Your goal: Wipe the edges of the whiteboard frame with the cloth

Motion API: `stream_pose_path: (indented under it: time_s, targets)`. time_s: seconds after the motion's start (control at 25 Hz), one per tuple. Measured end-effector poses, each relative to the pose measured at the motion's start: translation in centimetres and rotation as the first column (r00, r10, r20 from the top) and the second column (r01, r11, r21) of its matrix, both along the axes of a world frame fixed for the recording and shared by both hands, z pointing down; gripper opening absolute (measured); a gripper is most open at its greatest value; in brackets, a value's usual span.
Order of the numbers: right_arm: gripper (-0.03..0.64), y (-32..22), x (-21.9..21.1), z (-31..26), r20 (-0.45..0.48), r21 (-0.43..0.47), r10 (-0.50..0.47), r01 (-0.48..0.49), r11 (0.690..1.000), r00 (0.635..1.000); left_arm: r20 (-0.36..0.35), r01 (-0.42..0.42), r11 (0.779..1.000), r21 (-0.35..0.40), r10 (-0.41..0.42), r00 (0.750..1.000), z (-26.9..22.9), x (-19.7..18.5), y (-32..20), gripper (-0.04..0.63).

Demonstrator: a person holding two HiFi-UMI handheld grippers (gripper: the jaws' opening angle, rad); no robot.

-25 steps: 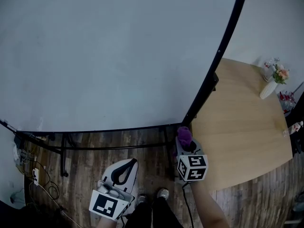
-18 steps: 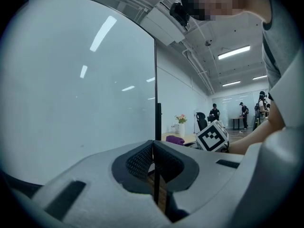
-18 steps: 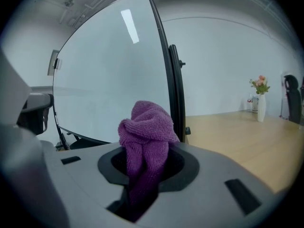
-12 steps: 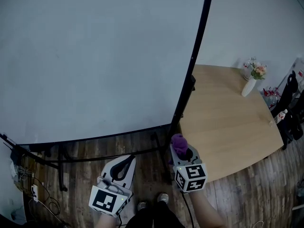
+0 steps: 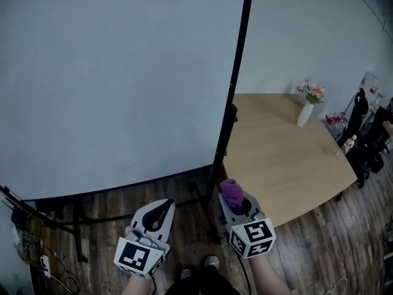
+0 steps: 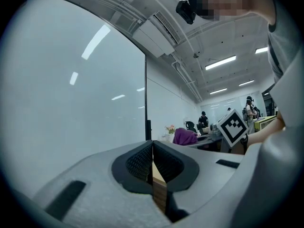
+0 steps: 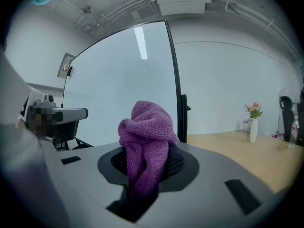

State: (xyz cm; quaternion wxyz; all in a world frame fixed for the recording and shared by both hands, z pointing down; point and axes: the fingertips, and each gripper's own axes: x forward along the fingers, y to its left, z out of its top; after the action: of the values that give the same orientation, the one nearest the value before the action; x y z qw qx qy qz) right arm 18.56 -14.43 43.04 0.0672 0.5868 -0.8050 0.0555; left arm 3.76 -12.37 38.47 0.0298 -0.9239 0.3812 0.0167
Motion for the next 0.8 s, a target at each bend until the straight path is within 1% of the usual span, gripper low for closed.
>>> stream_pose_path:
  time_s: [0.24,0.52,0.8]
  targets:
    - [0.107,2.3,-0.6,-2.9,0.041,0.052,-0.001,-0.001,0.999,0.999,-0.004,-0.019,0.999,0.035,0.019,1.000,-1.6,-0.4,0.7,0.017]
    - [0.109,4.6,-0.8,-5.2,0.058,0.104,0.002,-0.008,0.995,0.998,-0.013,-0.047,0.997,0.061,0.048,0.999,-2.6,-0.6,1.6,0.017]
    - [0.109,6.8,-1.0,-6.1,0.061,0.136,0.011,-0.020,0.990,0.998,-0.022,-0.070,0.994,0.081,0.072,0.997,-3.3,-0.5,2.5,0.017]
